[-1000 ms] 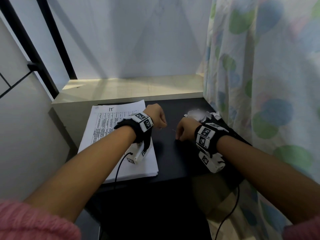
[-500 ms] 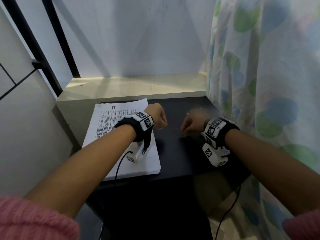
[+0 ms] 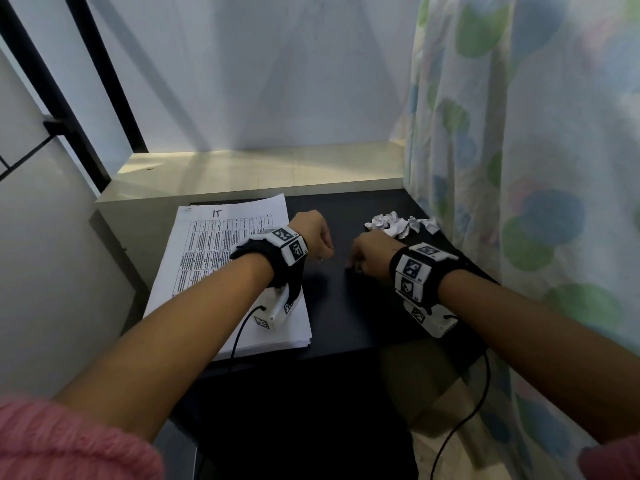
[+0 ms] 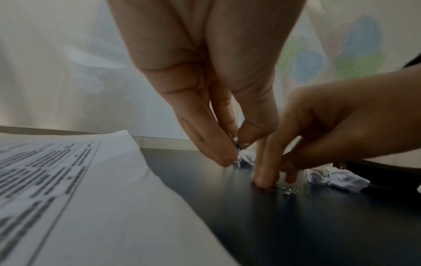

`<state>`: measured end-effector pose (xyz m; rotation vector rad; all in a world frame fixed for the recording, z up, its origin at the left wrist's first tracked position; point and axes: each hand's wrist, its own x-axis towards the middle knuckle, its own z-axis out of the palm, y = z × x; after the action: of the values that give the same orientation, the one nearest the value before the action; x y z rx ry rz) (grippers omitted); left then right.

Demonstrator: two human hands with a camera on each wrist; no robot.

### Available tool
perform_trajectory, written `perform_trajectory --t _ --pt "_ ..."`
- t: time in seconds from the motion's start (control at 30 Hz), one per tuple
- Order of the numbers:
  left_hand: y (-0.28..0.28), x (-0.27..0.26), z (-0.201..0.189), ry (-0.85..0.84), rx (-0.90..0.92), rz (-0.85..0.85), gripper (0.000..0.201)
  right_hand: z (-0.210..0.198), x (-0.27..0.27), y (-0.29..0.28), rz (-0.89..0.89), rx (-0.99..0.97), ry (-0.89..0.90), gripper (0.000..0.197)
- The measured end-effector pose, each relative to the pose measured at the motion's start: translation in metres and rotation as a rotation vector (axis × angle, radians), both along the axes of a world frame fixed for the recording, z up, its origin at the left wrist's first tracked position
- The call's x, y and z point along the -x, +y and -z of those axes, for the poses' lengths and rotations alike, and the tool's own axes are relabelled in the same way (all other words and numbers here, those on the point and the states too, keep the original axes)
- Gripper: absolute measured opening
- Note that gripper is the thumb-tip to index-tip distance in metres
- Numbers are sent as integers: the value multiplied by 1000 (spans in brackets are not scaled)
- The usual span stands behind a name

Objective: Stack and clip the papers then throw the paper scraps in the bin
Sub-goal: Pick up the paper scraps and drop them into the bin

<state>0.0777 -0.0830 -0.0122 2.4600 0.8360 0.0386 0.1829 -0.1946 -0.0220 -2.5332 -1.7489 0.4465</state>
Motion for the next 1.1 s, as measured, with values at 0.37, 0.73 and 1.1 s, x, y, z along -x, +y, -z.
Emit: perform_trajectory --t 0.37,0.73,1.1 --pt "-1 5 -5 1 -7 -4 16 5 0 -7 72 91 -59 26" --pt "-3 5 -5 21 6 -6 16 -2 0 1 15 8 -20 48" --pt "-9 7 0 36 9 -5 17 14 12 -24 -33 19 10 29"
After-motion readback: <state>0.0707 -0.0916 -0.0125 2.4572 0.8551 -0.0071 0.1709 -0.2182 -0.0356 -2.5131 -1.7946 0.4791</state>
